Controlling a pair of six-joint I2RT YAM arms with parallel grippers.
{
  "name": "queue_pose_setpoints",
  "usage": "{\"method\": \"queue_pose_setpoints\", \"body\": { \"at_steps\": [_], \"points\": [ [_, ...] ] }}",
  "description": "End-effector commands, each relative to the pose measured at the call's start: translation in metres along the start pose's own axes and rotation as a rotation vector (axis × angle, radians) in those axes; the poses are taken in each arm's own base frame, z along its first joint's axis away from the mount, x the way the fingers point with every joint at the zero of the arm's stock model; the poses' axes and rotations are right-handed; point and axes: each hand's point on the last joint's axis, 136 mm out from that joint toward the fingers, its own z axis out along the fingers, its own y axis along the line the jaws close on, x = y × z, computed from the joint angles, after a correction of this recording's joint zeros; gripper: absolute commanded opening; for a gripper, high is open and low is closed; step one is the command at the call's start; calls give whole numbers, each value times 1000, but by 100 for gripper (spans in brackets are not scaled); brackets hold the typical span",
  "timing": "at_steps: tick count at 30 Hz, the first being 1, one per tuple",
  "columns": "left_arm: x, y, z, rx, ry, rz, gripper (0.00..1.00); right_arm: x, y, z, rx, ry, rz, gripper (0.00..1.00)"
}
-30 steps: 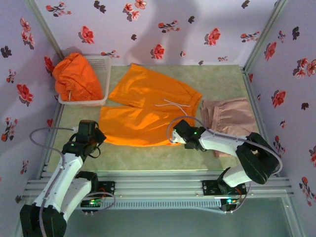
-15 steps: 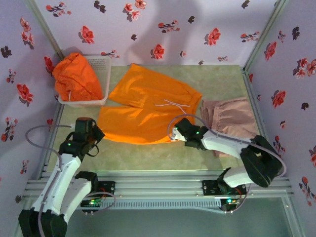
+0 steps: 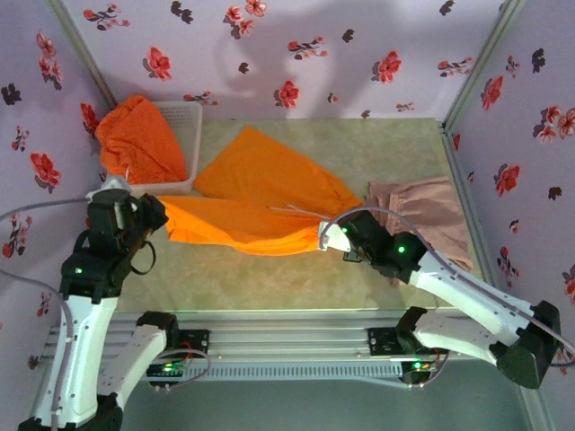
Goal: Fold and stack the shorts
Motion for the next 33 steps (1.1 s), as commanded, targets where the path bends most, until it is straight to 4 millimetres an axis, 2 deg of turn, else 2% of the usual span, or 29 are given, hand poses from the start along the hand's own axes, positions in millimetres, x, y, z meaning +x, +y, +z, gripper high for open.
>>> {"method": "queue_pose_setpoints", "body": {
  "at_steps": [1, 4, 6, 12, 18, 24, 33],
  "points": [
    [-23, -10, -9, -15, -39, 72, 0, 1, 10, -16, -78, 0, 39, 0],
    [-38, -24, 1, -10, -42, 99, 0, -2, 19, -16, -135, 1, 81, 0],
    [-45, -33, 14, -11, -40, 112, 0, -1, 24, -13, -165, 18, 95, 0],
    [-54, -58, 78, -19, 17, 131, 0, 3, 30, 2, -214, 46, 153, 0],
    [-64, -84, 140, -23, 57, 140, 0, 14, 20, 23, -253, 77, 249, 0],
    [-65, -107, 199, -35, 100, 160, 0, 23, 9, 50, -289, 129, 302, 0],
    [-53, -143, 282, -48, 171, 204, 0, 32, -18, 89, -313, 173, 394, 0]
  ]
}}
